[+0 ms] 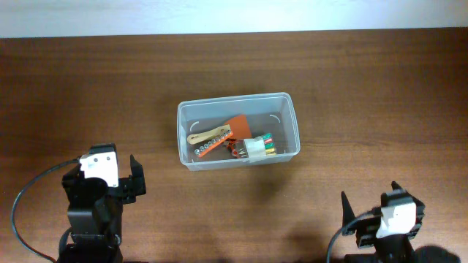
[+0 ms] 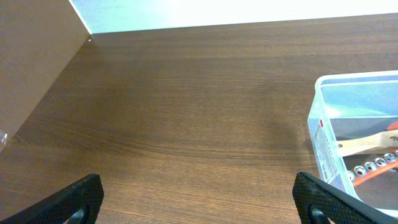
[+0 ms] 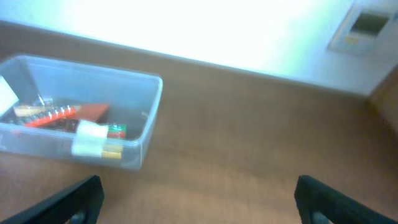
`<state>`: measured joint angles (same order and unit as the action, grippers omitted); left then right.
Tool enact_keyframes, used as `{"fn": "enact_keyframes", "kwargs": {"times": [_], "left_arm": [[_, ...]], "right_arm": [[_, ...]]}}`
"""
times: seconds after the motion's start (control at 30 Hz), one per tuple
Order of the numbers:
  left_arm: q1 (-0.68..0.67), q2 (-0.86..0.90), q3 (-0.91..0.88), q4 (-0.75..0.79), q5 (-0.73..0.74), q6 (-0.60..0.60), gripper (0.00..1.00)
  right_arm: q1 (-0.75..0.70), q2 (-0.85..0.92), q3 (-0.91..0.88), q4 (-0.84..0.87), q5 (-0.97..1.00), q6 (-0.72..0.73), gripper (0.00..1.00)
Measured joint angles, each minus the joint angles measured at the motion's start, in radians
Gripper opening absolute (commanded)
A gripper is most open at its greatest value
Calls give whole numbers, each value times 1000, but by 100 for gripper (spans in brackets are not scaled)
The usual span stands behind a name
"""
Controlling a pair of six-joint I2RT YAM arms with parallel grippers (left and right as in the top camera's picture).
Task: Pack container
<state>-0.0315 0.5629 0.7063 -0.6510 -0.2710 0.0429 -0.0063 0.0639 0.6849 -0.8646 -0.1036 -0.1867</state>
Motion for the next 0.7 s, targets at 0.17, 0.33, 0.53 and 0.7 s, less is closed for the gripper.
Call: {"fn": "enact_keyframes", "kwargs": {"times": [0.17, 0.33, 0.53, 0.7], "left_arm": [[0, 0, 0, -1, 0, 0, 99], [0, 1, -2, -3, 0, 0, 99], [0, 1, -2, -3, -3, 0, 99], [0, 1, -2, -3, -3, 0, 99]], "right_arm": [[6, -52, -156, 243, -7, 0, 99], [42, -52, -365, 542, -8, -21, 99], [54, -52, -531, 708, 2, -50, 99], [54, -52, -607, 699, 72, 21, 99]]}}
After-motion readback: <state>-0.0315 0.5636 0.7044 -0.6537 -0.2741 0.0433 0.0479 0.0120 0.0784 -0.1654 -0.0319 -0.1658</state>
